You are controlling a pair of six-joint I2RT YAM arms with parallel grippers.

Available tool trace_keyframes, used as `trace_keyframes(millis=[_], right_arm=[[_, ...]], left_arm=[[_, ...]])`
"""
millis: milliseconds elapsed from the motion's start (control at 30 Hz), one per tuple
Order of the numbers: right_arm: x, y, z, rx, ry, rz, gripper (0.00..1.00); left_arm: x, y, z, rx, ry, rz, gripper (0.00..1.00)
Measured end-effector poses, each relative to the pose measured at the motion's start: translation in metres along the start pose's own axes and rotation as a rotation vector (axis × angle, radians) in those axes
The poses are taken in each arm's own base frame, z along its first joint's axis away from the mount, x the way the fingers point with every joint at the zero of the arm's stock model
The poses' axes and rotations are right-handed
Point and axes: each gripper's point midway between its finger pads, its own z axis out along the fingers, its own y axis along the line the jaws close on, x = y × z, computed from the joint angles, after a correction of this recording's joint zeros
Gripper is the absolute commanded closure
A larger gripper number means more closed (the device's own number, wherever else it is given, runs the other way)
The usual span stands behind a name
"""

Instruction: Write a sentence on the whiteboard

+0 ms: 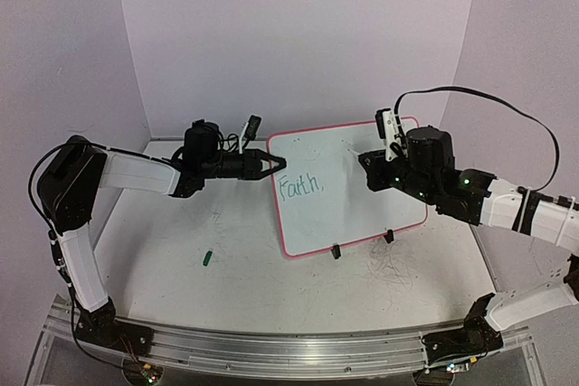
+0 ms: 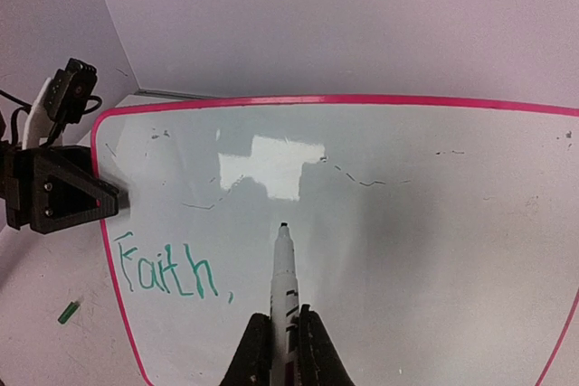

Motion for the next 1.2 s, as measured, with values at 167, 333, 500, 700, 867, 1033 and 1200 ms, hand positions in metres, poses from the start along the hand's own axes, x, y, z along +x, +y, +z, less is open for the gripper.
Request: trace_keyframes(millis=[167, 333, 500, 700, 867, 1033, 1200], right_arm=[[0.001, 0.002, 0.0, -0.01, 0.002, -0.02, 1.0], [0.002, 0.008, 0.0, -0.05, 0.011, -0.023, 1.0], [0.007, 0.014, 0.002, -0.079, 0.026, -0.029, 1.0], [0.012, 0.018, 0.005, -0.101, 0.043, -0.044, 1.0], [0.017, 0.022, 0.008, -0.12, 0.058, -0.055, 1.0], [0.022, 0.024, 0.011, -0.134, 0.074, -0.066, 1.0], [0.027, 0.025, 0.014, -0.138, 0.087, -0.076, 1.0]], left_arm=[[-0.001, 0.001, 0.001, -0.011, -0.006, 0.001, 0.73], [-0.001, 0.002, 0.001, -0.016, -0.009, 0.004, 0.81], [-0.001, 0.002, 0.001, -0.019, -0.01, 0.011, 0.86], [-0.001, 0.002, 0.001, -0.017, -0.008, 0.027, 0.93], [0.0, -0.002, 0.0, 0.01, 0.001, 0.047, 0.97], [0.001, -0.004, -0.001, 0.029, 0.01, 0.059, 1.0], [0.002, -0.004, -0.002, 0.035, 0.02, 0.07, 1.0]])
